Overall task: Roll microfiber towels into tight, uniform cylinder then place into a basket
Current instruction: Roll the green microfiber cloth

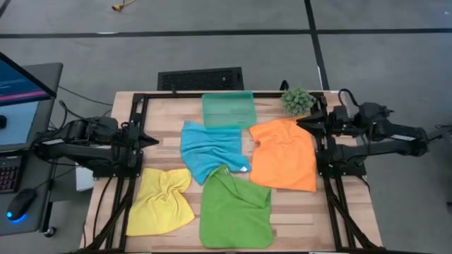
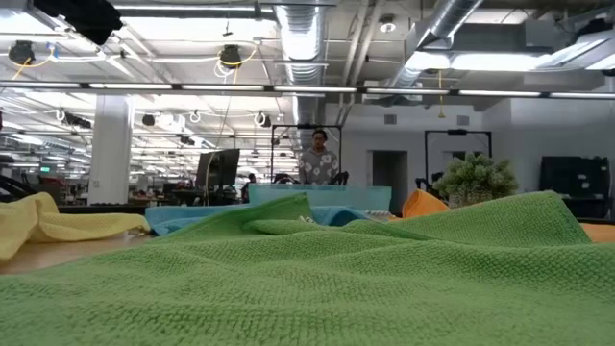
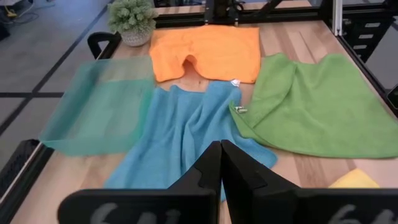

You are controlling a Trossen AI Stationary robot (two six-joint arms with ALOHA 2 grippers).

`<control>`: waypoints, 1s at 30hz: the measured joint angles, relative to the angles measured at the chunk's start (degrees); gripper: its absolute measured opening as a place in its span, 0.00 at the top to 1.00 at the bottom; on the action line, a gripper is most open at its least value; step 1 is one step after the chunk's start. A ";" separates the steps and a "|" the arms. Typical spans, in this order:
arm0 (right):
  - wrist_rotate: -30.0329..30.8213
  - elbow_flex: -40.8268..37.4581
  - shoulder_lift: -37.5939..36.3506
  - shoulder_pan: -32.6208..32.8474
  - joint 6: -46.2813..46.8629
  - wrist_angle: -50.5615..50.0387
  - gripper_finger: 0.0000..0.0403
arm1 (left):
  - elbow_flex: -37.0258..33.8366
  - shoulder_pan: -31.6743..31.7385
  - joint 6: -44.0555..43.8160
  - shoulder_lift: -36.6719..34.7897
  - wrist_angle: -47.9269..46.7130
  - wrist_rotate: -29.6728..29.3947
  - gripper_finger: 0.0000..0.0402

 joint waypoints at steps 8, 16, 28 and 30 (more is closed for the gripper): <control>0.00 0.00 6.48 4.08 0.02 -2.18 0.83 | 0.00 0.00 0.15 0.00 0.00 0.01 1.00; 1.38 0.00 16.33 15.74 0.02 -3.96 0.83 | 0.00 0.00 -1.11 0.00 -0.02 0.02 1.00; 17.19 0.00 31.07 35.36 11.01 -3.72 0.87 | 0.00 0.00 -2.07 0.00 -0.04 0.02 1.00; 19.32 0.00 33.08 38.01 13.90 -3.69 0.88 | 0.01 0.00 -2.09 0.00 -0.04 0.02 1.00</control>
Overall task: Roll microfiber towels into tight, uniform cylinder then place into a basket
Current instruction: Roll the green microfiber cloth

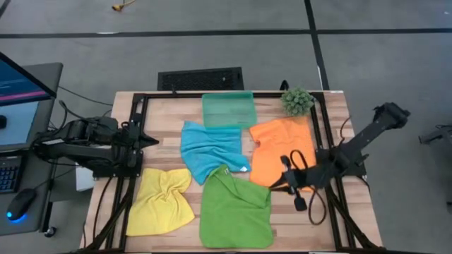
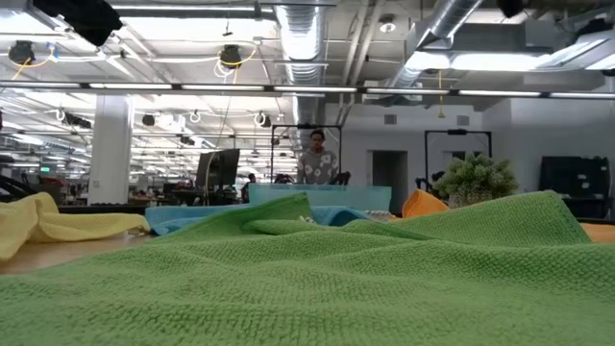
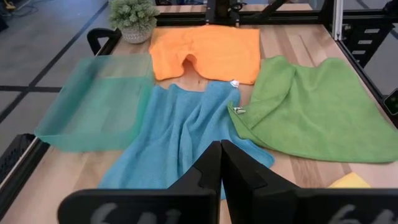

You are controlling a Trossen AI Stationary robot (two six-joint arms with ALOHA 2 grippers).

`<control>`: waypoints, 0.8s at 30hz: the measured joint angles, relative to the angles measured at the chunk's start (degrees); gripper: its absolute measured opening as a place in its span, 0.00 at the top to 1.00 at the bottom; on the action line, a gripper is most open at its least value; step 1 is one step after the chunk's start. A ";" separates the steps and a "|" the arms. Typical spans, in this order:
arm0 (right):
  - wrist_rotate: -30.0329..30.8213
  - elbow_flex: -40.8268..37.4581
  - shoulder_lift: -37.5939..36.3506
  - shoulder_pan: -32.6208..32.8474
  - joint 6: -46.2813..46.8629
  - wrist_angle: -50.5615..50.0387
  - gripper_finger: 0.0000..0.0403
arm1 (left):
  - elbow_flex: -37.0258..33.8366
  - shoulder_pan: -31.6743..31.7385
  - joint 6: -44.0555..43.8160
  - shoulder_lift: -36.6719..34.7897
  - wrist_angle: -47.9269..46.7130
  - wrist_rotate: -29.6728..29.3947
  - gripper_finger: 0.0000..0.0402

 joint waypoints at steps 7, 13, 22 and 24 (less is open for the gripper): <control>1.81 0.00 5.82 7.37 13.37 1.78 0.92 | -0.01 0.00 -0.04 0.00 0.00 0.00 1.00; 6.71 0.02 10.95 11.78 15.71 8.72 0.96 | -0.01 0.00 -0.09 0.00 -0.02 0.00 1.00; 7.11 0.07 21.57 10.53 26.65 13.17 0.93 | 0.00 0.00 0.70 0.00 -0.17 -0.08 1.00; 6.92 0.07 23.84 8.96 26.71 14.14 0.93 | -0.01 0.02 0.45 0.00 -0.17 -0.63 1.00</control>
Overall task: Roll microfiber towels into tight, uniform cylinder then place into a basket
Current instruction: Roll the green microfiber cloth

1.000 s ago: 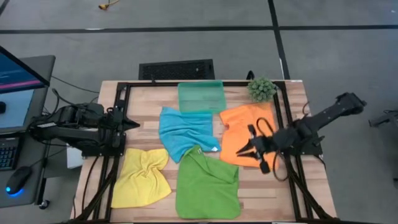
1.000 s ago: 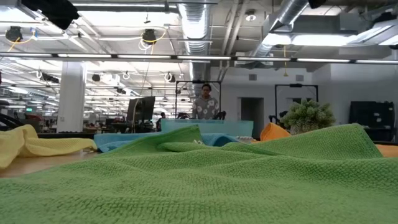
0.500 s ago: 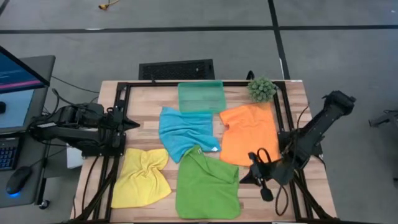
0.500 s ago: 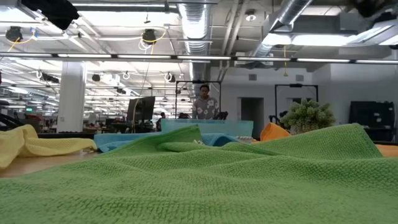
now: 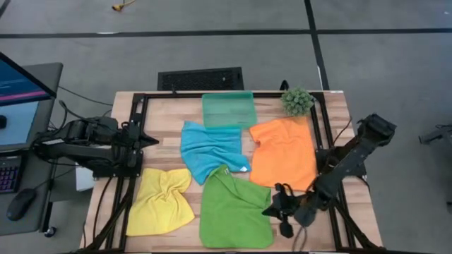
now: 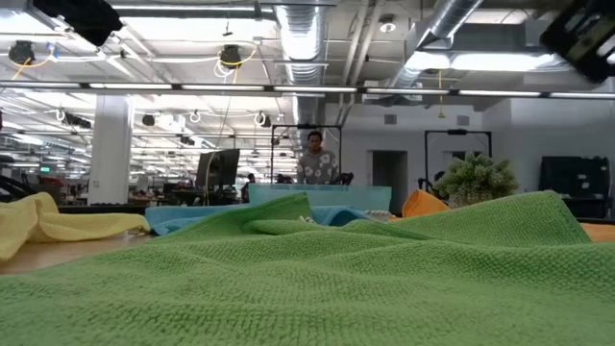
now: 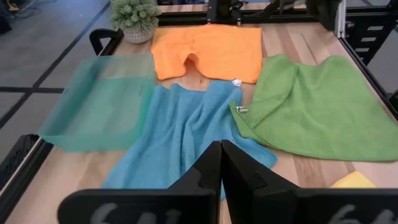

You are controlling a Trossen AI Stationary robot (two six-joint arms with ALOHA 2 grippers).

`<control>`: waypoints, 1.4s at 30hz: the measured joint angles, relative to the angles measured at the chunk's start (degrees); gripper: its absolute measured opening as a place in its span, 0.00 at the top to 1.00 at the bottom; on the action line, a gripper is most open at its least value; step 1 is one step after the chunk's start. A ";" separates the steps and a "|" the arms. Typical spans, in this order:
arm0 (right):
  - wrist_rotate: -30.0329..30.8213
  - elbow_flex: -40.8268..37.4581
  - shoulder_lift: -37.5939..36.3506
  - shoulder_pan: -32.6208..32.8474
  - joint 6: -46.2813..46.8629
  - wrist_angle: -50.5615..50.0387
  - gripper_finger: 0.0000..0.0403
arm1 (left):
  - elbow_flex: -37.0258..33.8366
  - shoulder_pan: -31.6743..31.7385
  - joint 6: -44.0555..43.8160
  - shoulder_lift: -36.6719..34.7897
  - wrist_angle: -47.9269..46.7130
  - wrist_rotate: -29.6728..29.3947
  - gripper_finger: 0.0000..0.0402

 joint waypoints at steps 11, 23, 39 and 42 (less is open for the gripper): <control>-11.96 0.00 10.20 -8.95 -0.37 9.39 0.95 | 0.00 0.00 -0.10 0.00 0.02 -0.18 1.00; -14.81 2.62 19.18 -13.44 -0.56 9.26 0.95 | 0.01 -0.02 -0.14 0.00 -0.22 -0.27 1.00; -12.39 2.71 20.02 -27.60 -3.53 4.25 0.96 | 0.00 -0.02 -3.42 0.00 -1.16 -0.25 1.00; -12.18 2.71 19.98 -30.31 -3.53 3.82 0.95 | 0.00 -0.02 -3.66 0.00 -1.16 -0.25 1.00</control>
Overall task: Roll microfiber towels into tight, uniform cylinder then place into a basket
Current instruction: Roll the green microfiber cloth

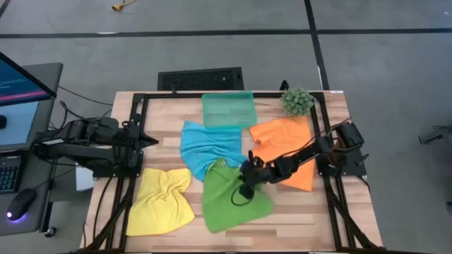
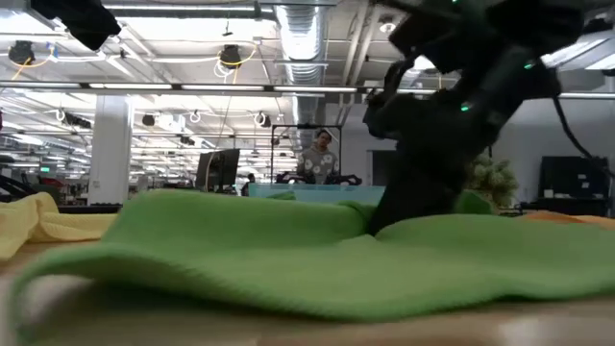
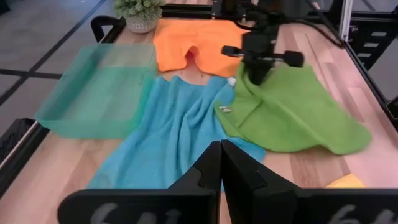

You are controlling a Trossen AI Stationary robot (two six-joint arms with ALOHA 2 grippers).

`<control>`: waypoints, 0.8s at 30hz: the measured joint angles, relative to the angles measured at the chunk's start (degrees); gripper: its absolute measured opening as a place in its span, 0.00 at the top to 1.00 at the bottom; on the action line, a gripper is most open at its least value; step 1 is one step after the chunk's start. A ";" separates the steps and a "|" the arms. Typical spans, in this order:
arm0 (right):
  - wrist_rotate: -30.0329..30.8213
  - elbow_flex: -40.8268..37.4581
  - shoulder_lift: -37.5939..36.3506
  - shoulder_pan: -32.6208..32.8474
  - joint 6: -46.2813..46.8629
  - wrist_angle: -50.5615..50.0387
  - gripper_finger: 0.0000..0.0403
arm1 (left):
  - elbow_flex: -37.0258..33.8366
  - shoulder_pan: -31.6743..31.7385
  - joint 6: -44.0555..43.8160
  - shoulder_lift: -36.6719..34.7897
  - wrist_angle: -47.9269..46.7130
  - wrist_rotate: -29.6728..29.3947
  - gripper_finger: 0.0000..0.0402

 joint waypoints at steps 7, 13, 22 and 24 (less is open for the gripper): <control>3.70 -0.07 -0.01 -4.27 2.54 -0.23 0.96 | -0.99 0.02 2.09 -0.02 0.44 1.49 1.00; 3.81 -0.20 -2.80 -4.53 2.82 -0.73 0.95 | -3.21 0.01 2.06 0.21 0.95 0.83 0.94; 3.79 -0.13 -9.29 -0.57 1.05 -3.12 0.95 | -3.19 0.01 -1.34 0.52 1.86 1.27 0.69; 3.82 -0.13 -11.33 0.46 0.40 -4.60 0.95 | -3.19 0.00 -1.36 0.52 3.80 1.42 0.66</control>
